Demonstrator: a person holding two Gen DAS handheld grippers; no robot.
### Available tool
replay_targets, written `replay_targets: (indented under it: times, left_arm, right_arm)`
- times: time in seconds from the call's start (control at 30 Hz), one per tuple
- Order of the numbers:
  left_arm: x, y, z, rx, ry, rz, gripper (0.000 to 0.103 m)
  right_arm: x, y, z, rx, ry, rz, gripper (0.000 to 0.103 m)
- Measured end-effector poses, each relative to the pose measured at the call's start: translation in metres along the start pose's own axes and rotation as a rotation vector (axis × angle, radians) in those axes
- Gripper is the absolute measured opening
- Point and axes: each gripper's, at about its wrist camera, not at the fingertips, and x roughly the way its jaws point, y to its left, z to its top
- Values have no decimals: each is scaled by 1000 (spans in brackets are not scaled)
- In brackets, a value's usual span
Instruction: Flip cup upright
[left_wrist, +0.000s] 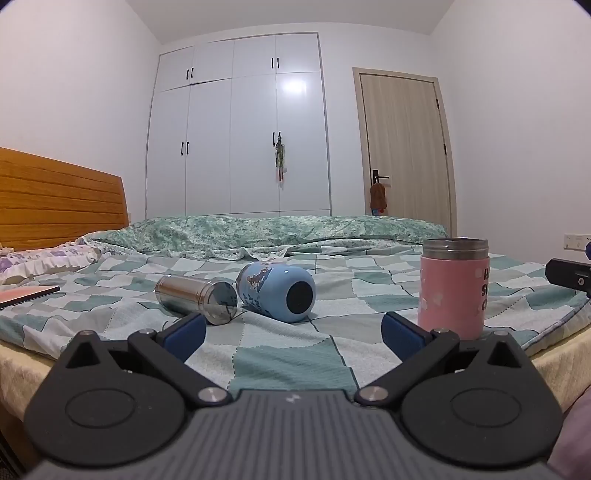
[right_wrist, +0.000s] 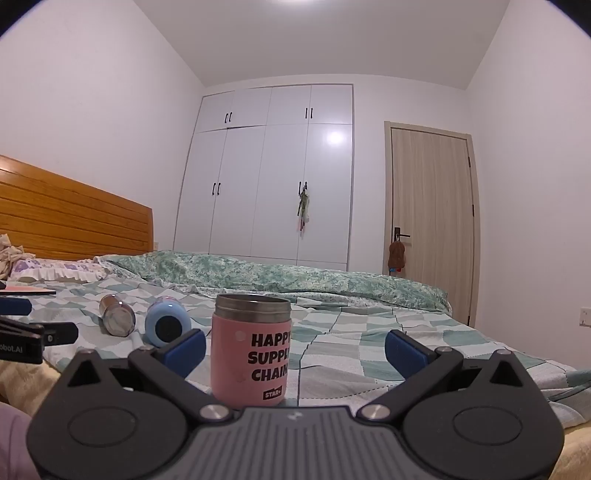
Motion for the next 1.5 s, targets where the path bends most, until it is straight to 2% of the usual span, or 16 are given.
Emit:
replay_targets:
  times: [1.5]
  left_arm:
    - [3, -1, -1, 1, 0, -2, 103]
  right_arm:
    - [-1, 1, 0, -5, -3, 0, 103]
